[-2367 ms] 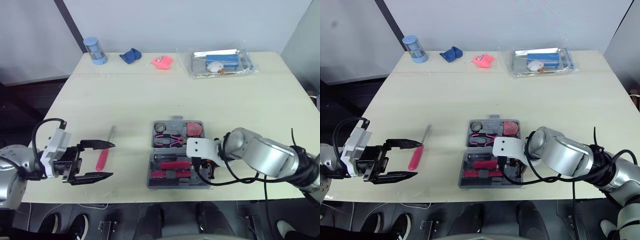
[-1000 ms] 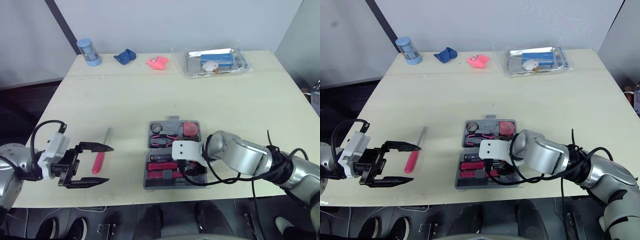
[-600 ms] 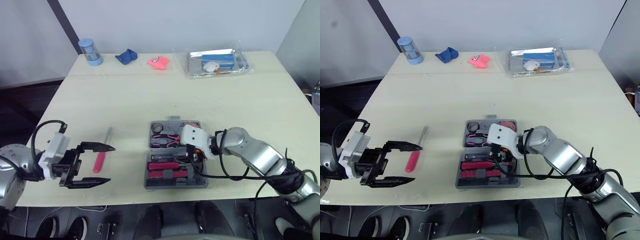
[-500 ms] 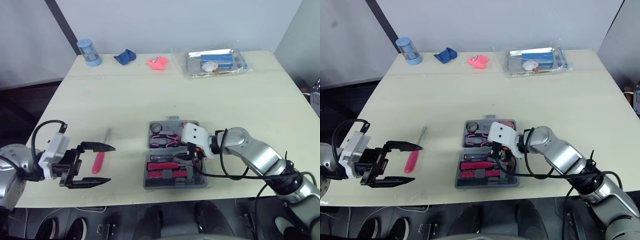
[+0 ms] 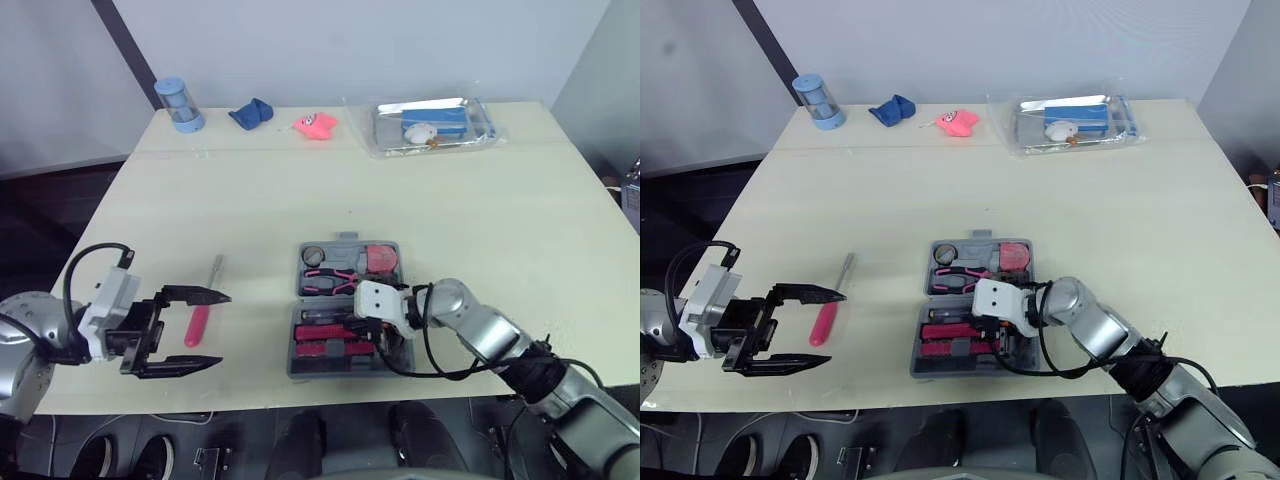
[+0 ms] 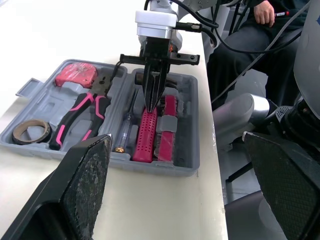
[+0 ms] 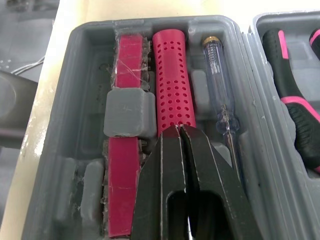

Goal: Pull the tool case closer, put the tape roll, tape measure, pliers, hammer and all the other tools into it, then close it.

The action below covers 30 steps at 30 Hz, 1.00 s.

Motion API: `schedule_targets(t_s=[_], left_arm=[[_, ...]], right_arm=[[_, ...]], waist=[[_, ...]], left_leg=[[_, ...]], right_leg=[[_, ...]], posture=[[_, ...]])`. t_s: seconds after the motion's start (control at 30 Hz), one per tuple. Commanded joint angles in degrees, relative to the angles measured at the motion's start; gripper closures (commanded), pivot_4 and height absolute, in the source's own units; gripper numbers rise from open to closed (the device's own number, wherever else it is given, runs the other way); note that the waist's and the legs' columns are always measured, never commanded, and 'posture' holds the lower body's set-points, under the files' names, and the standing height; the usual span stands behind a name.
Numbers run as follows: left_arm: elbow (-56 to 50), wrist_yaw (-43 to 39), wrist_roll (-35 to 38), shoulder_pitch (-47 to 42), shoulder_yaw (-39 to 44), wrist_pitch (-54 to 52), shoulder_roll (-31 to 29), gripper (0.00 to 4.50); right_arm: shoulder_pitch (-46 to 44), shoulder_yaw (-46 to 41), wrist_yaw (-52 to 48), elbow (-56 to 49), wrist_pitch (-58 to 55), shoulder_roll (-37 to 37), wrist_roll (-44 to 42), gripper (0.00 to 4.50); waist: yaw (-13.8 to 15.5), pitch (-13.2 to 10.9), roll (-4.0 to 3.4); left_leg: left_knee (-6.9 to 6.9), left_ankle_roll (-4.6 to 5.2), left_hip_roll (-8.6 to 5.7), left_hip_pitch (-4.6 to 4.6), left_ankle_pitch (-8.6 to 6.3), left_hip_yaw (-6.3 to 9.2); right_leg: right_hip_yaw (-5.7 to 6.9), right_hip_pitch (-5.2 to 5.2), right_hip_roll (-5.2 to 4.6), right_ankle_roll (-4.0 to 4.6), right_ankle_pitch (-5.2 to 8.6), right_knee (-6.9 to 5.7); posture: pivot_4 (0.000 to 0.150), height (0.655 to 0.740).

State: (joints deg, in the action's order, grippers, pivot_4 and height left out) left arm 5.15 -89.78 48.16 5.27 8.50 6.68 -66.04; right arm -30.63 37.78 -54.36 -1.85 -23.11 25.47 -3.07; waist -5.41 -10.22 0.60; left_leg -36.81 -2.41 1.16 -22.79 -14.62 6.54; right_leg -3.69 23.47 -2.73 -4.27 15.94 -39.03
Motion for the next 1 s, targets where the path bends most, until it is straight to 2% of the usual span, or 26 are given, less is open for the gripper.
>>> schedule_targets(t_s=[0.03,0.2,0.3,0.53,0.63,0.8,0.93,1.0], left_arm=[[0.0,-2.72,0.56,0.53,1.25,1.07,0.11,0.0],[0.46,-2.72,-0.07,0.81,3.08,-0.27,1.63,0.0],[0.75,-1.94,-0.29,0.94,5.82,-2.57,3.71,0.0],[3.02,7.97,-1.52,2.45,14.41,-7.76,10.76,0.0],[5.76,13.91,-2.5,1.56,17.92,-9.55,13.96,0.0],[11.24,19.03,-5.22,1.32,22.1,-9.32,17.24,0.0],[20.94,23.12,-10.71,1.15,24.19,-4.95,18.02,0.0],[25.0,25.27,-11.9,0.6,25.69,-3.84,18.11,0.0]], right_arm=[[1.33,0.36,-0.46,-0.26,0.41,-0.05,2.0,4.45],[3.27,-7.27,0.42,-5.99,-1.18,-1.45,-3.41,4.45],[6.67,-16.03,2.51,-9.44,5.02,-3.05,-8.46,4.45],[19.66,-33.76,6.21,-14.88,4.55,1.88,-15.2,4.45],[26.69,-40.38,6.96,-14.28,8.01,3.7,-16.1,4.45],[35.44,-49.64,8.32,-10.56,14.0,4.4,-16.98,4.45],[40.81,-57.95,10.99,-4.58,20.33,3.96,-17.21,4.45],[42.74,-61.04,11.12,-2.44,21.69,3.89,-18.52,3.94]], waist=[[0.01,0.0,0.01],[0.13,0.0,0.0],[0.2,0.0,0.0],[1.38,0.01,0.02],[1.66,0.01,0.02],[1.49,0.03,0.05],[1.5,0.04,0.05],[1.52,0.05,0.07]], left_leg=[[0.0,0.0,0.0,0.0,0.0,0.0],[0.0,0.0,0.0,-0.01,0.0,0.0],[-0.01,0.0,0.0,-0.02,0.0,0.0],[-0.03,0.0,0.0,-0.02,0.0,-0.01],[-0.05,0.0,0.0,0.01,0.0,0.0],[-0.07,0.0,-0.01,0.07,0.0,-0.04],[-0.06,0.0,-0.01,0.11,-0.01,-0.06],[-0.07,0.0,-0.01,0.16,-0.01,-0.08]], right_leg=[[0.0,0.0,0.0,0.0,0.0,0.0],[0.0,0.0,0.0,0.0,0.0,-0.01],[0.0,0.0,-0.01,0.0,0.0,0.01],[0.0,-0.06,-0.02,0.0,0.0,0.05],[0.0,-0.07,-0.02,0.0,0.0,0.02],[-0.04,-0.11,-0.02,0.0,0.0,-0.01],[-0.05,-0.15,-0.02,0.0,0.0,0.02],[-0.07,-0.18,-0.02,0.0,0.0,0.01]], posture=[[0.15,0.74],[0.15,0.74],[0.15,0.74],[0.15,0.74],[0.15,0.74],[0.15,0.74],[0.15,0.74],[0.15,0.74]])
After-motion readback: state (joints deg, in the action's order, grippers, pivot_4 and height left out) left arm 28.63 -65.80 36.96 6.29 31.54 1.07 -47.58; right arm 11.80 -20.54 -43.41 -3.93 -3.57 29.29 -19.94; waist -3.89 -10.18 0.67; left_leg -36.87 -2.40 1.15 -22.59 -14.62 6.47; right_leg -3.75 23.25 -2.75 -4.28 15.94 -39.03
